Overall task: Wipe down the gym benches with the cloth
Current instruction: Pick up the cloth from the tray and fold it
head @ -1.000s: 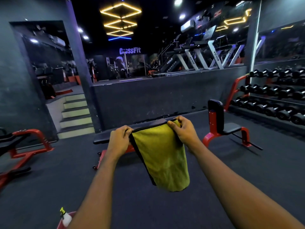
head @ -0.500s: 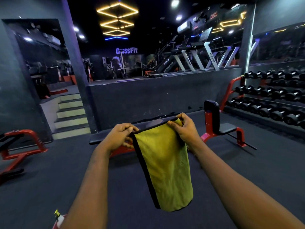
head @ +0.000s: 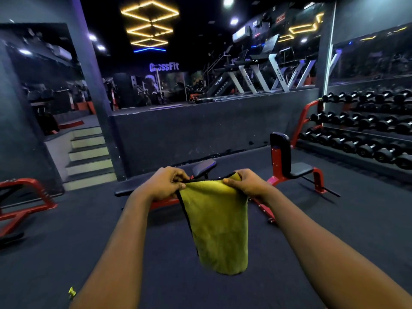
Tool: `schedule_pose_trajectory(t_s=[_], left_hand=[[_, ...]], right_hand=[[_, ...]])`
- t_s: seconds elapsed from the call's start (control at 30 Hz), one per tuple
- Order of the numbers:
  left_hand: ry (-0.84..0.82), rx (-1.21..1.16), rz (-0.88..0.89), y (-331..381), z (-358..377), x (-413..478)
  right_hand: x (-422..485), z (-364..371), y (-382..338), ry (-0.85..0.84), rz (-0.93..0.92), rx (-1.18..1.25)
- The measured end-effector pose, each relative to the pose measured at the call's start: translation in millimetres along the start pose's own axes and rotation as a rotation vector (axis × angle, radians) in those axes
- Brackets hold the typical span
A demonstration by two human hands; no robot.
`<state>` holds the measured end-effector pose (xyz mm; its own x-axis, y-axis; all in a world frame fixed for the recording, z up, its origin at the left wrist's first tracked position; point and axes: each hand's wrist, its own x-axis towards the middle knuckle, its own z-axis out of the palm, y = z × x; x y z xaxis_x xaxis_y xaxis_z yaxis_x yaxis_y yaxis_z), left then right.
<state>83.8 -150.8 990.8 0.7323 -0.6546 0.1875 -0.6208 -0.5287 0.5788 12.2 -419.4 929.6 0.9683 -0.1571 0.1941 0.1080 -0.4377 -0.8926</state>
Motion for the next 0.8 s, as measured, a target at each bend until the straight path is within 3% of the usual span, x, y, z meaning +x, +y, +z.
schedule_pose_trajectory(t_s=[0.33,0.53,0.63,0.7,0.8], left_hand=[[0.018,0.234,-0.141,-9.8,-17.5,10.7],[0.004,0.092,0.043,29.2,24.9,22.1],[0.136,0.121,0.083,28.3,33.9,29.0],[0.201,0.073,0.055,24.3,34.1,30.6],[0.172,-0.063,0.04,27.8,35.5,32.3]], right_hand=[[10.3,14.4,-8.5,0.111,-0.148,0.195],[18.9,30.4,-35.7,0.098,-0.242,0.22],[13.7,21.1,-27.4,0.115,-0.183,0.243],[8.6,15.6,-16.3,0.015,-0.093,0.196],[6.1,17.4,-2.4,-0.026,-0.036,0.123]])
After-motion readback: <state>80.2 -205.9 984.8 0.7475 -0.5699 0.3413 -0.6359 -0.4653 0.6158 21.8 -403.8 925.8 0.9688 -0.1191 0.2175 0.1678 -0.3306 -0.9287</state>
